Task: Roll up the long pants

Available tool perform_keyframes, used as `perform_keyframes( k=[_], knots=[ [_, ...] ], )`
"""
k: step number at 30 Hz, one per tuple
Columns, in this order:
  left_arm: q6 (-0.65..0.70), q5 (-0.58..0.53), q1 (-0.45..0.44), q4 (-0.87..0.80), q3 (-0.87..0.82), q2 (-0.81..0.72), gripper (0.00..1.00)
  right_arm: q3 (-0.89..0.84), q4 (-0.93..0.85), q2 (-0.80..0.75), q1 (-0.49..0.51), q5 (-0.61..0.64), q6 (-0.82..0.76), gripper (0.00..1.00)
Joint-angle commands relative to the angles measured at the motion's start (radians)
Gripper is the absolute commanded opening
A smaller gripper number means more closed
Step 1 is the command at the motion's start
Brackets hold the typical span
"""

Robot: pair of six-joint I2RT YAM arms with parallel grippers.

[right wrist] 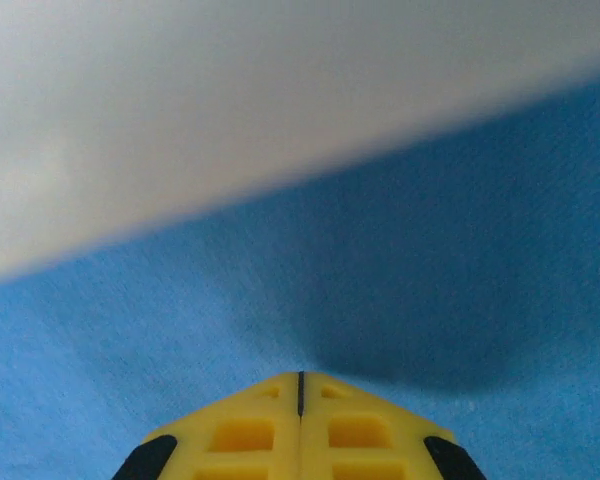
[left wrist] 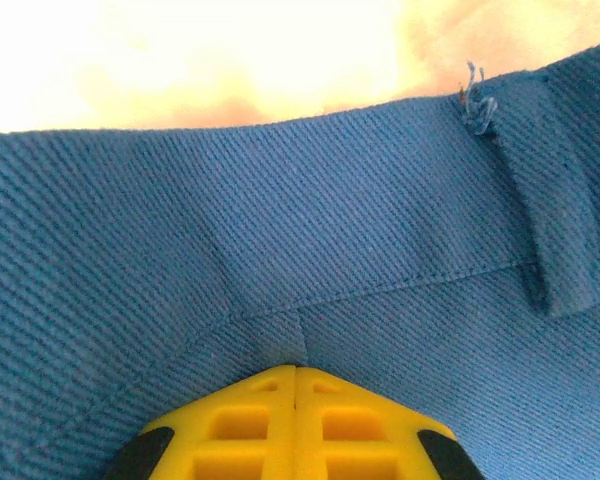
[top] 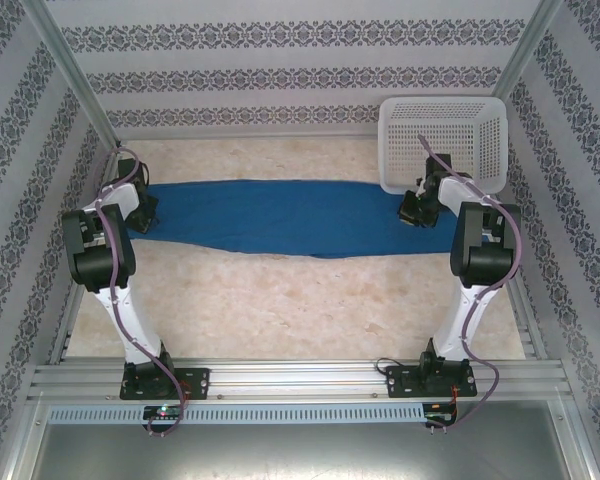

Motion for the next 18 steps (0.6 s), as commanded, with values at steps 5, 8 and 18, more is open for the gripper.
perform_keyframes(
  k=[5,8,18],
  knots=[
    [0.015,-0.057,0.071,-0.127,-0.141,-0.053,0.0,-0.057,-0.059,-0.122,0.012,0.071,-0.019,0.02],
    [0.033,-0.064,0.082,-0.111,-0.177,-0.091,0.0,-0.014,-0.103,-0.127,0.01,0.116,-0.052,0.02],
    [0.061,-0.059,0.091,-0.126,-0.195,-0.13,0.0,0.021,-0.131,-0.103,0.01,0.181,-0.068,0.02]
  ],
)
